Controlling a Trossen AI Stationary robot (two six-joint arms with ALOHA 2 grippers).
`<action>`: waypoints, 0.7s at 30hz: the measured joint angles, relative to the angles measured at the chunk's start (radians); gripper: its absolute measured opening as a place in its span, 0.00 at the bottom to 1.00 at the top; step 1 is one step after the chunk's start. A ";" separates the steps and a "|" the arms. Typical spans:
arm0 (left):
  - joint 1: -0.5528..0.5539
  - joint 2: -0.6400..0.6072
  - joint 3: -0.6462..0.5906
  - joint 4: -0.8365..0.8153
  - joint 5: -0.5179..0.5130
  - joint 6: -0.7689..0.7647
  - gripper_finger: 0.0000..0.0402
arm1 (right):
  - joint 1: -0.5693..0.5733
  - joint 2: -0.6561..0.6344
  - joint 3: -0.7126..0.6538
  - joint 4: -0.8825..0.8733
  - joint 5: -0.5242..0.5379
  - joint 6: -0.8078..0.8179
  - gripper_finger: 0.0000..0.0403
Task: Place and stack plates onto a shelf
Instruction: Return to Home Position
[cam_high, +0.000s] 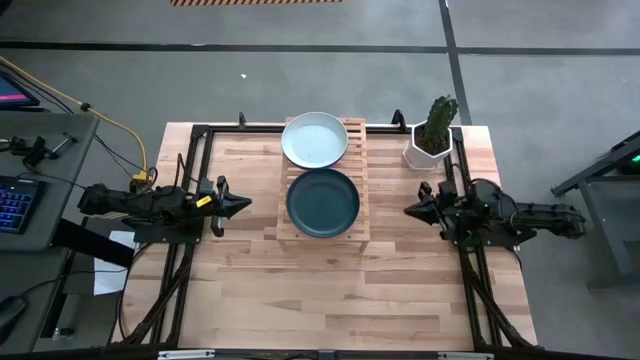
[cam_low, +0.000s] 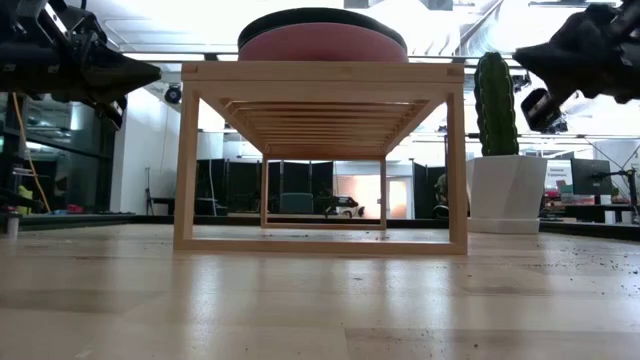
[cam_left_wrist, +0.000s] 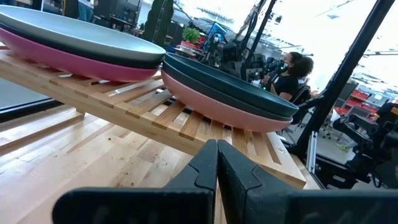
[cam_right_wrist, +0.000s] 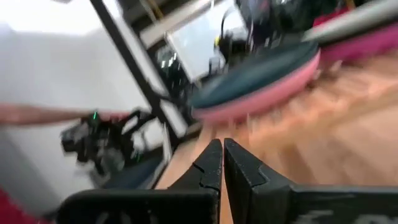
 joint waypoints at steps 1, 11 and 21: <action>0.000 0.000 0.000 0.000 0.000 0.000 0.00 | 0.000 0.000 0.000 -0.027 -0.018 0.000 0.00; 0.000 0.000 0.000 0.000 0.000 0.000 0.00 | 0.000 0.002 0.000 -0.126 -0.067 -0.133 0.00; -0.001 0.000 0.000 0.000 0.000 0.000 0.00 | 0.000 0.003 0.000 -0.135 0.010 -0.039 0.00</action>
